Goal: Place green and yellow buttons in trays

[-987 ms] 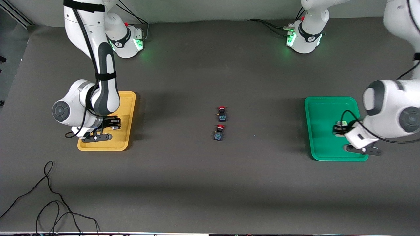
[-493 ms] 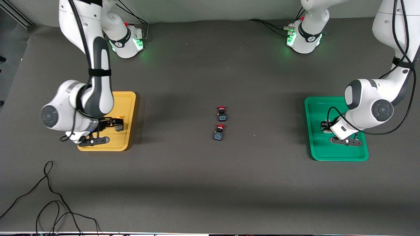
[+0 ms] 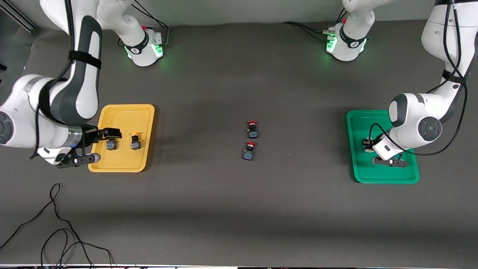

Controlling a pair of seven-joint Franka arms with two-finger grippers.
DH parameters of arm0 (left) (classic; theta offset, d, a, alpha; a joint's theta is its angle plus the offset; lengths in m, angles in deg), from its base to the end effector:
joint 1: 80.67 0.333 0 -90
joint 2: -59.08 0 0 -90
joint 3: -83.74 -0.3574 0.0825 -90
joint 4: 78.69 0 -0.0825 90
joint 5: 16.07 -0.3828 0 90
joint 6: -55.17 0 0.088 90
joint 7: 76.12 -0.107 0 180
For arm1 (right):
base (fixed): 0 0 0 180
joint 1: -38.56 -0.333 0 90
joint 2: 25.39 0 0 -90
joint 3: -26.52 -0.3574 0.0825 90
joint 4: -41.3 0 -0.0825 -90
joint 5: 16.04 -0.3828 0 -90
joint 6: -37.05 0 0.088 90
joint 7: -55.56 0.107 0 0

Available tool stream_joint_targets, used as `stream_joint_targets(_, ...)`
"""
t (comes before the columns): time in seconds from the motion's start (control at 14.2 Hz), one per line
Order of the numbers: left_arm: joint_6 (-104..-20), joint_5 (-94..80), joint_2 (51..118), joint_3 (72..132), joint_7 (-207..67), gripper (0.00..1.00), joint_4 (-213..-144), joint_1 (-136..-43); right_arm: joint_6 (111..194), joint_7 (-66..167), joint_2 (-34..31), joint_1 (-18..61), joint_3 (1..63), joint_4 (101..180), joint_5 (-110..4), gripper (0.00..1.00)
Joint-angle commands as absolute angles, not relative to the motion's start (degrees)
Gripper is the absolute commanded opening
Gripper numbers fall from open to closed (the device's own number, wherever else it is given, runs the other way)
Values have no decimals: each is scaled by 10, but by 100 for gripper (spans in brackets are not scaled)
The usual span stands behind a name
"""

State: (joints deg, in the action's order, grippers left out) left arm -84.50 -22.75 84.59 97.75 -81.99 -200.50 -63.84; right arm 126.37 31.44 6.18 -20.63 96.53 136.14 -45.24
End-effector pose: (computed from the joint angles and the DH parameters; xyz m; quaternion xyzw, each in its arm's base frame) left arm 0.5780 0.0315 0.2319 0.9960 -0.0648 -0.0566 0.0222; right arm 0.6136 0.0561 0.4695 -0.9886 -0.0708 0.1279 0.0345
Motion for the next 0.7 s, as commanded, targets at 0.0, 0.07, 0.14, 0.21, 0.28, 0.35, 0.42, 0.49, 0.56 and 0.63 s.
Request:
stream_joint_targets(0.0, -846, -233, 840, 975, -817, 45, -2006, -631, 1219, 352, 40, -224, 981, 1315, -420, 100)
stream_joint_targets(0.07, -843, -233, 840, 970, -808, 44, -2003, -631, 1217, 366, 20, -224, 976, 1310, -401, 100)
stream_joint_targets(0.14, -843, -233, 840, 970, -803, 44, -2003, -630, 1216, 380, -2, -223, 964, 1310, -381, 100)
stream_joint_targets(0.21, -842, -233, 840, 970, -803, 46, -2003, -631, 1216, 394, -23, -217, 947, 1310, -361, 100)
stream_joint_targets(0.28, -841, -233, 840, 970, -802, 52, -2002, -631, 1216, 409, -45, -210, 927, 1311, -339, 100)
stream_joint_targets(0.35, -840, -233, 839, 970, -802, 97, -2002, -630, 1216, 428, -67, -193, 900, 1312, -319, 100)
stream_joint_targets(0.42, -836, -233, 835, 971, -803, 100, -2002, -630, 1216, 442, -88, -164, 859, 1314, -301, 100)
stream_joint_targets(0.49, -822, -233, 832, 971, -802, 100, -2000, -631, 1216, 457, -110, -126, 809, 1314, -279, 100)
stream_joint_targets(0.56, -798, -233, 827, 972, -802, 100, -1988, -631, 1216, 475, -131, -82, 754, 1316, -257, 100)
stream_joint_targets(0.63, -766, -233, 822, 973, -802, 100, -1974, -632, 1217, 485, -152, -29, 696, 1319, -237, 100)
